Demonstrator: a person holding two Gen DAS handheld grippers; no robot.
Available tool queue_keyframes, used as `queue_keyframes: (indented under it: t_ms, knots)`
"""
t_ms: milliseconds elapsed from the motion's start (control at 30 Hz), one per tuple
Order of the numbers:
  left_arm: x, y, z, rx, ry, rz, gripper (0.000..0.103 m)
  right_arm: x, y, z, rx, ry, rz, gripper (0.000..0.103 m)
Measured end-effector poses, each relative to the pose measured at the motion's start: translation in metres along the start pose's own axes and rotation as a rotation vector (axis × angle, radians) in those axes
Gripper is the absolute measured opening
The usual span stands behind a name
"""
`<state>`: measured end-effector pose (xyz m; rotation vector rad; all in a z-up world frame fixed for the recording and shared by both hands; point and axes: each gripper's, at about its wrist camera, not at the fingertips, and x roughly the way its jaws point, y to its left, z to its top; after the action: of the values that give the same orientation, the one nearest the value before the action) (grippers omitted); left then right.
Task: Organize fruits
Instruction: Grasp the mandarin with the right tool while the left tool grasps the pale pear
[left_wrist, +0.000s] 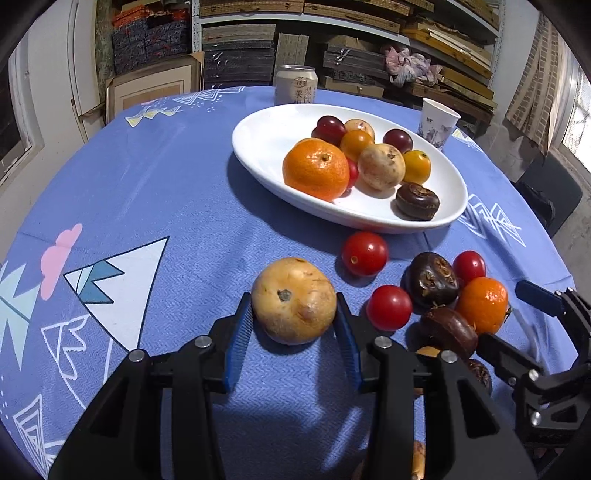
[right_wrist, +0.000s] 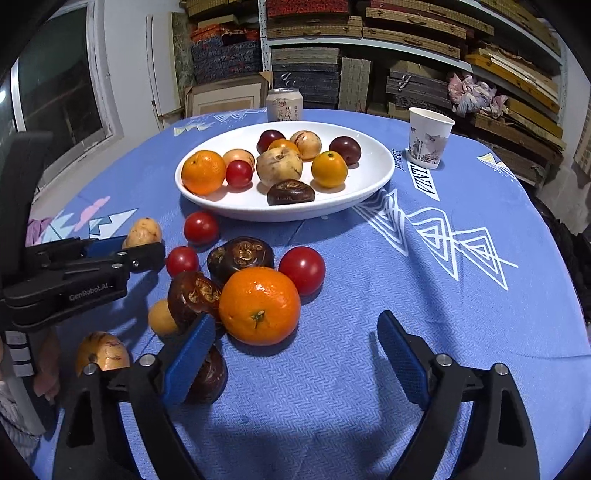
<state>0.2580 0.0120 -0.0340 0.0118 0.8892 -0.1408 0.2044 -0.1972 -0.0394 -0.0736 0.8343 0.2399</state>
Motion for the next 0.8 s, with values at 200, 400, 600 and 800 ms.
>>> queue_keyframes:
  t_ms: [200, 400, 600, 800]
  knots:
    - [0.0, -0.004, -0.003, 0.027, -0.001, 0.007, 0.042, 0.006, -0.009, 0.003, 0.075, 0.011, 0.085, 0.08]
    - [-0.001, -0.006, -0.003, 0.035, -0.006, 0.017, 0.042, 0.01, -0.009, 0.004, 0.102, 0.009, 0.17, 0.047]
    - [-0.003, -0.009, -0.004, 0.049, -0.018, 0.029, 0.042, 0.009, -0.004, 0.004, 0.08, 0.004, 0.161, 0.046]
    - [-0.009, -0.012, -0.005, 0.068, -0.044, 0.048, 0.042, 0.007, -0.005, 0.003, 0.081, 0.002, 0.16, 0.045]
